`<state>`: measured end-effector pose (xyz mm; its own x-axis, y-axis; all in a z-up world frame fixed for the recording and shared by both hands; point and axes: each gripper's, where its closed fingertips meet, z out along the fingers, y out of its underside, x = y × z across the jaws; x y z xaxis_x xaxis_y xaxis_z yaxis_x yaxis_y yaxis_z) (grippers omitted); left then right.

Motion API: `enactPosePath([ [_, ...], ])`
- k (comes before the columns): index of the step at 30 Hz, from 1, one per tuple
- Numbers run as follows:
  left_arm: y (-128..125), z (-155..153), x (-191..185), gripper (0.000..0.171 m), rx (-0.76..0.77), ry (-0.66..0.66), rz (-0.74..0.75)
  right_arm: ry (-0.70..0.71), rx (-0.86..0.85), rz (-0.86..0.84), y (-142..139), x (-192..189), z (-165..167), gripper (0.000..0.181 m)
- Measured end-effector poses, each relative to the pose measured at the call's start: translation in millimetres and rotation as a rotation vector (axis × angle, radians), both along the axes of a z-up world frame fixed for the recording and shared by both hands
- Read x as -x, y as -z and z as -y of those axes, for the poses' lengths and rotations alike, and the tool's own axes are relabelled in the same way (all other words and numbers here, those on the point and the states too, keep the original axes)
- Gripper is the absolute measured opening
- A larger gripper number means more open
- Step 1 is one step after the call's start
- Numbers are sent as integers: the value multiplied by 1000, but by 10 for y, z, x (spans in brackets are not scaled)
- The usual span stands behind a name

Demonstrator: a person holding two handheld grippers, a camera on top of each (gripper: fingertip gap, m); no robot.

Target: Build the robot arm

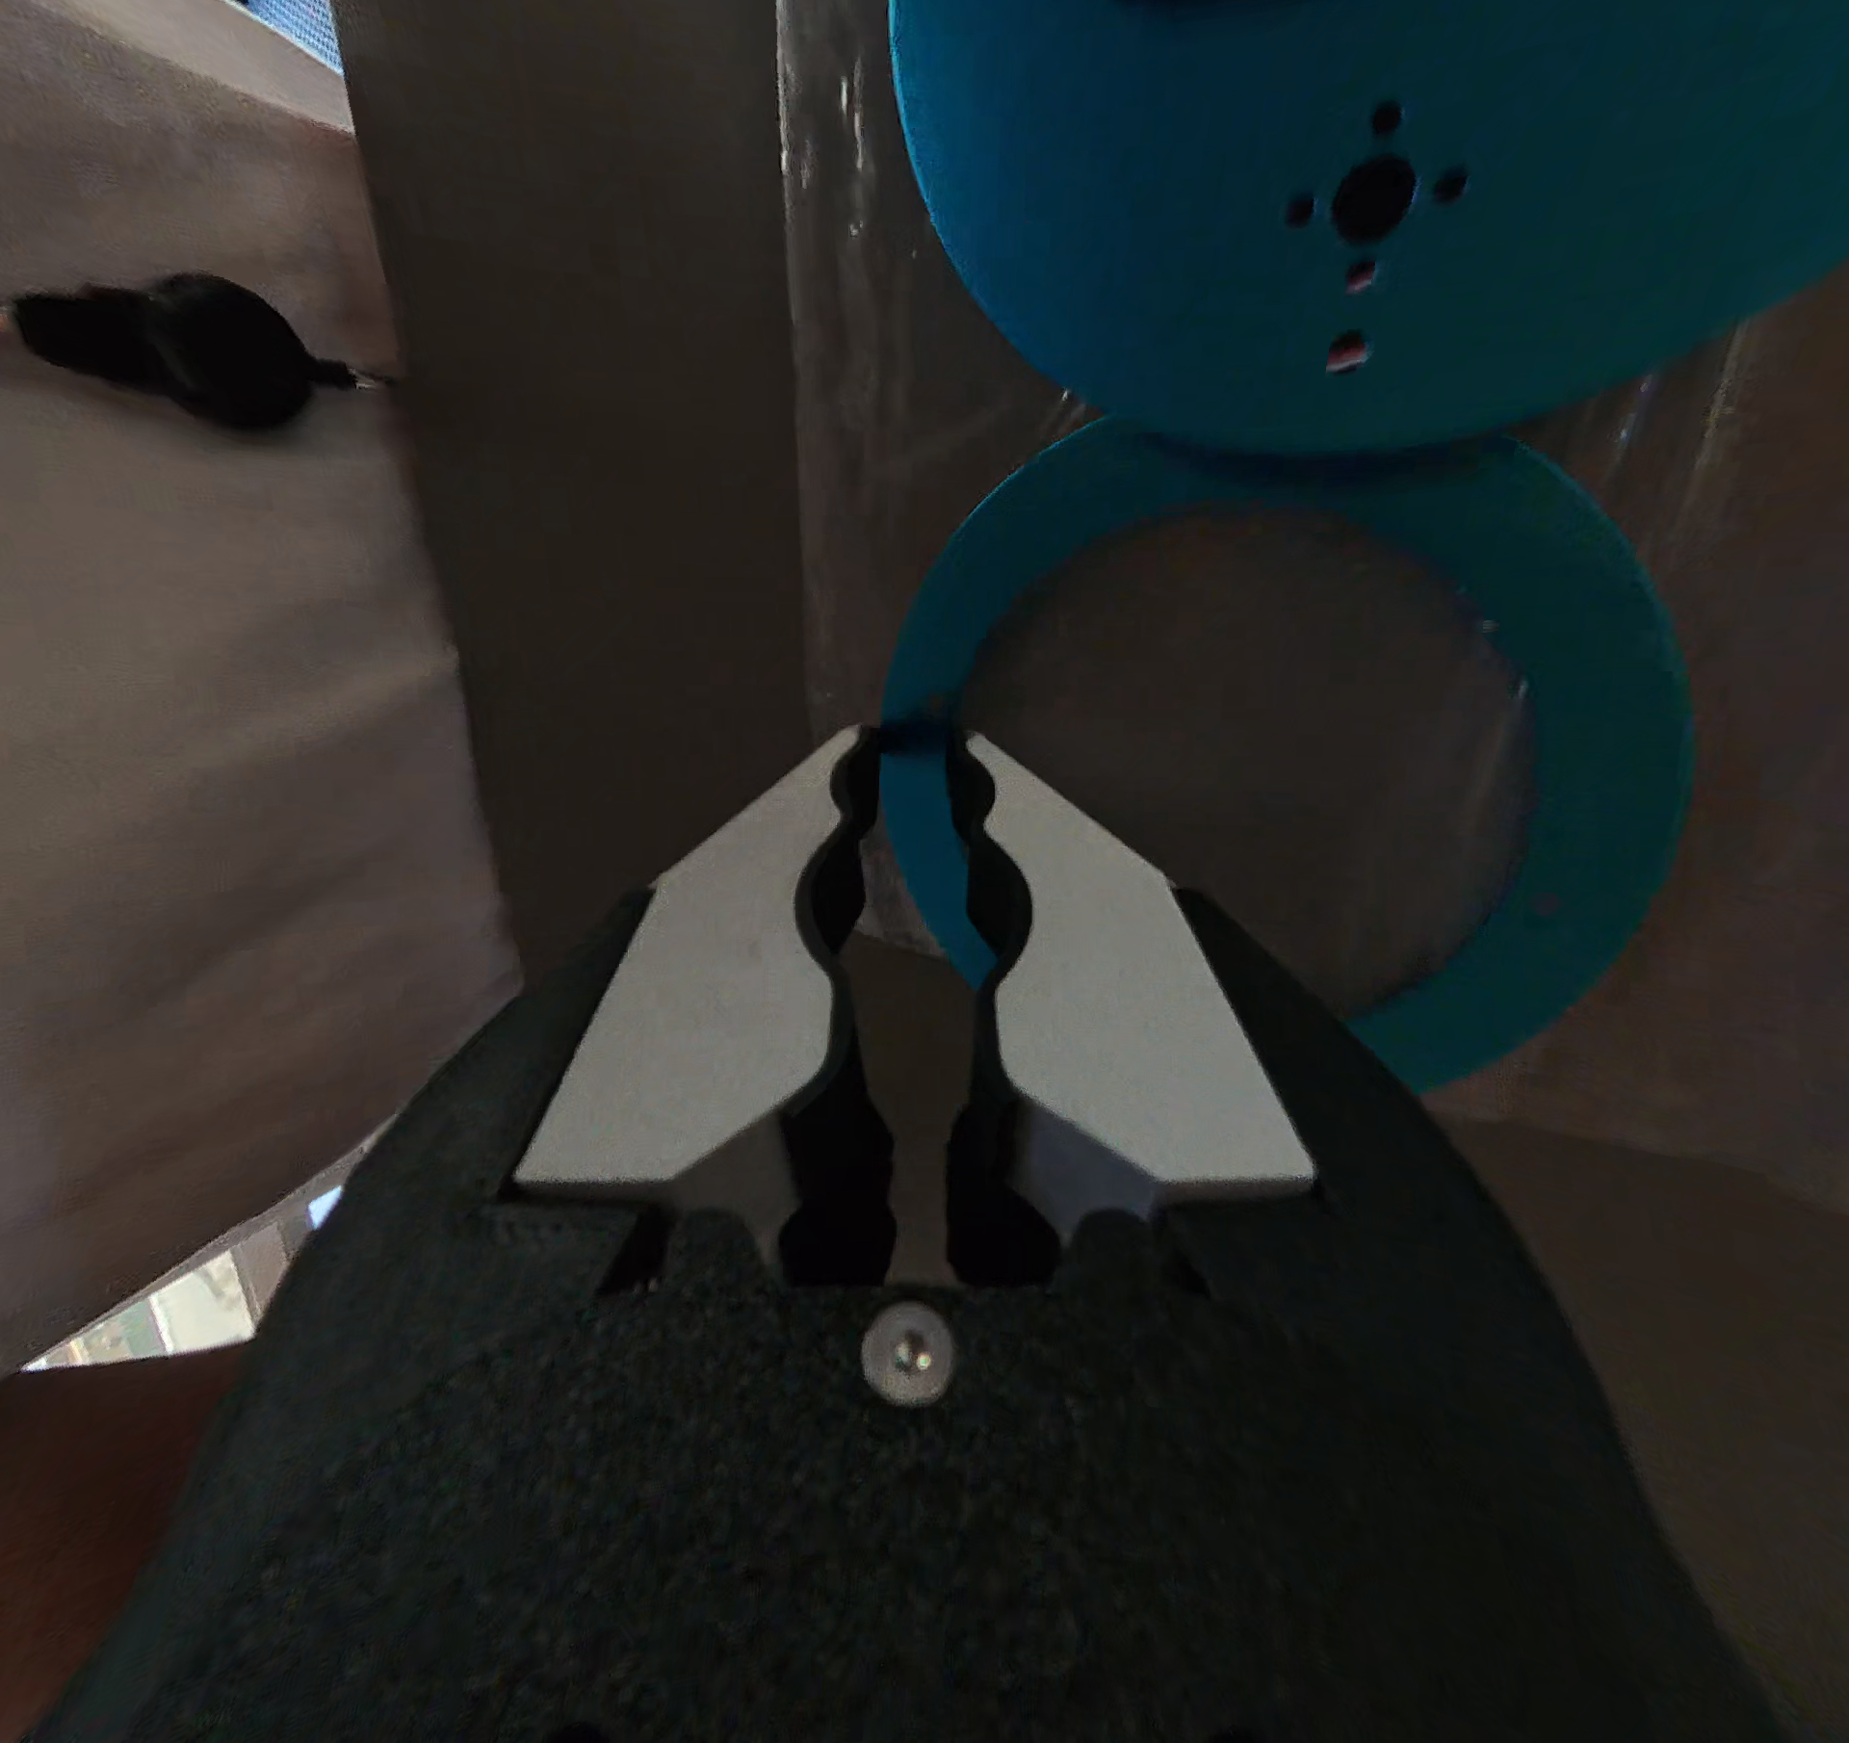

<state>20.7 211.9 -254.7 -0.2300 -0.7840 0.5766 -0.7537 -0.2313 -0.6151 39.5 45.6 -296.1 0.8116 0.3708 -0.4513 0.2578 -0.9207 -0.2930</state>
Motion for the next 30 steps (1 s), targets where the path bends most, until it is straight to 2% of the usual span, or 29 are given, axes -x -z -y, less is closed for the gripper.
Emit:
enactPosePath([
  [1, 35, 21, -16, 35, 16, -2, -14, 8, -7, -8, -7, -9, -7, 16],
  [2, 48, 43, -39, 35, 40, -7, -17, 12, -23, -46, -61, 14, -10, 28],
  [4, 55, 95, -79, 34, 103, -10, -26, 47, -108, -114, -231, -21, -100, 35],
  [7, 107, 151, -116, 34, 152, -1, -39, 258, -156, -227, -369, -259, -409, 48],
  [9, 94, 231, -128, 33, 266, 16, -61, 401, -122, -347, -374, -332, -614, 38],
  [10, 101, 240, -148, 28, 305, 13, -70, 423, -101, -386, -339, -324, -668, 40],
  [13, 25, 298, -167, 6, 434, 35, -66, 508, -65, -434, -192, -361, -799, 29],
  [16, -62, 231, -191, 0, 487, 13, -39, 553, -99, -464, -151, -404, -843, 3],
  [18, -255, 198, -216, 0, 556, 11, 23, 582, -182, -568, -373, -444, -887, 2],
  [20, -513, 163, -317, 0, 647, 11, 71, 610, -287, -675, -737, -581, -947, 1],
  [23, -961, 12, -774, 0, 721, -4, 137, 632, -421, -619, -1259, -1011, -1089, 1],
  [26, -1373, -259, -1556, 0, 705, -62, 197, 690, -526, -366, -1666, -1807, -1302, 7],
  [28, -1483, -449, -2157, 0, 666, -134, 201, 806, -525, -176, -1754, -2444, -1361, 21],
  [30, -1410, -592, -2716, 0, 637, -207, 154, 854, -573, -153, -1900, -2719, -1390, 21],
])
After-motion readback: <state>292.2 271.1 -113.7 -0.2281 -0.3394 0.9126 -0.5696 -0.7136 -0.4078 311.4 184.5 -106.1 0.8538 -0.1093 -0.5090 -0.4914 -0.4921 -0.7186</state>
